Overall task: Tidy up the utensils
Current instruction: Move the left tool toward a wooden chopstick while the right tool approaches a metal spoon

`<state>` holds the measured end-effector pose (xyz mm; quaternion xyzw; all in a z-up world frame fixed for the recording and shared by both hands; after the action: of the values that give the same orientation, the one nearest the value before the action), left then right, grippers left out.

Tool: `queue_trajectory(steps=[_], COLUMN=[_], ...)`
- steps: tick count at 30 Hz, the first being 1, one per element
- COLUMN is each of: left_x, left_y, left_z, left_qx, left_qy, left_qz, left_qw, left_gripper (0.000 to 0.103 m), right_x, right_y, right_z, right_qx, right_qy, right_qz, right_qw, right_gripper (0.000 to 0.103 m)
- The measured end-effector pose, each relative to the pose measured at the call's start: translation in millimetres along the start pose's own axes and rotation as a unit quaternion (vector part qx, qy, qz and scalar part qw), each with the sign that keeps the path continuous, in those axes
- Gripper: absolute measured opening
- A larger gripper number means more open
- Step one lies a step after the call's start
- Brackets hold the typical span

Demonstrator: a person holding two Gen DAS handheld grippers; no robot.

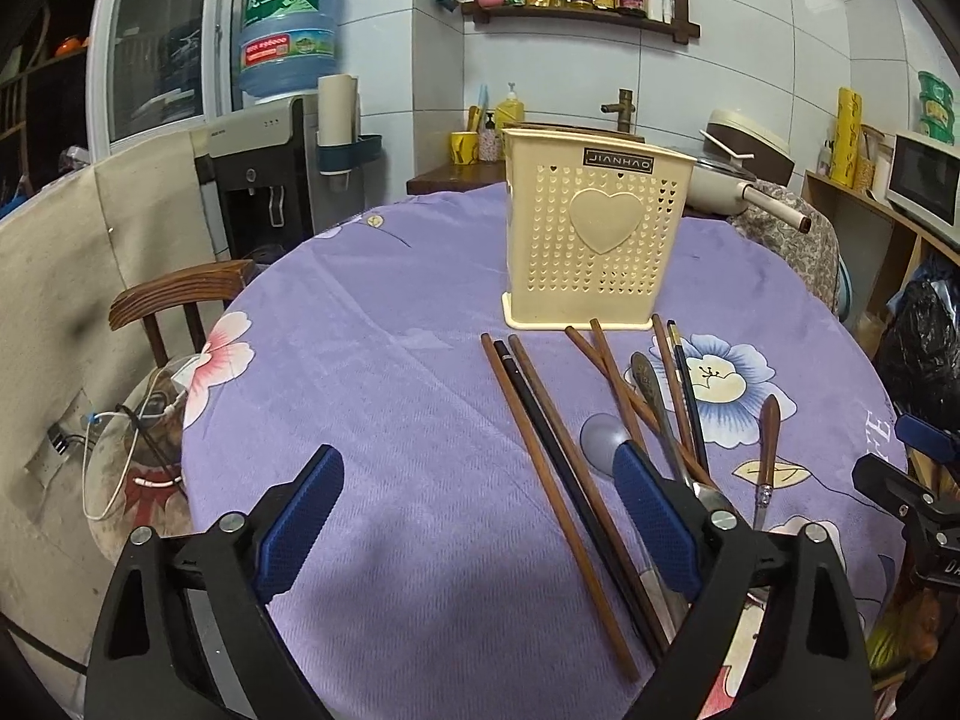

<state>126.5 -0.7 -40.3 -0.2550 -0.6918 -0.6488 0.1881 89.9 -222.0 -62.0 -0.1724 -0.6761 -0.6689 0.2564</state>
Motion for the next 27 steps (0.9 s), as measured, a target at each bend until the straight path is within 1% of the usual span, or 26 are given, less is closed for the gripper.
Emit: queue_trajectory(steps=[3,5,7,9,10,12,14,15,17,20,23,27], left_x=[-10,-17,-25,-32,-35,-43,-48,-53,-59,-66,-72,-80], left_y=[3,5,8,10,11,13,13,14,14,14,16,21], left_z=[-1,-1,0,1,2,3,4,5,5,4,3,1], left_qx=[0.001,-0.002,-0.003,-0.005,-0.006,-0.008,-0.006,-0.003,0.0,-0.002,0.0,-0.001], left_qy=[-0.009,-0.01,-0.011,-0.008,-0.009,-0.012,-0.015,-0.02,-0.029,-0.034,-0.044,-0.047], left_qz=[0.013,0.02,0.028,0.037,0.042,0.051,0.06,0.069,0.082,0.094,0.106,0.116], left_qw=[0.9999,0.9998,0.9995,0.9993,0.9991,0.9986,0.9981,0.9974,0.9962,0.995,0.9935,0.9922], left_gripper=[0.081,0.078,0.075,0.068,0.066,0.06,0.056,0.054,0.052,0.048,0.046,0.044], right_x=[-6,-11,-17,-25,-31,-40,-51,-58,-71,-91,-104,-117], right_y=[7,13,20,27,30,36,42,45,48,52,56,62], right_z=[4,7,12,19,22,29,37,40,44,49,53,59], right_qx=[0.008,0.013,0.01,0.012,0.013,0.015,0.019,0.019,0.018,0.013,0.01,0.011], right_qy=[0.007,0.019,0.037,0.059,0.071,0.092,0.116,0.125,0.139,0.154,0.168,0.178], right_qz=[0.002,0.006,0.011,0.019,0.025,0.033,0.044,0.05,0.064,0.087,0.102,0.119], right_qw=[1.0,1.0,0.999,0.998,0.997,0.995,0.992,0.991,0.988,0.984,0.98,0.977], right_gripper=[0.097,0.092,0.09,0.087,0.084,0.079,0.071,0.07,0.063,0.055,0.049,0.042])
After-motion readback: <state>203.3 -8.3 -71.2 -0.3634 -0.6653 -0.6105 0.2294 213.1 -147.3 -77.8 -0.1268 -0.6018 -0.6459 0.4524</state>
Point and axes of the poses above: each gripper's, at about its wrist camera, not at the fingertips, and x roughly against the way its jaws point, z to its left, y to its top, the point moved 5 cm from there along -x, roughly the way its jaws point, and after that the axes turned 6 degrees about x, right-handed, at the moved point
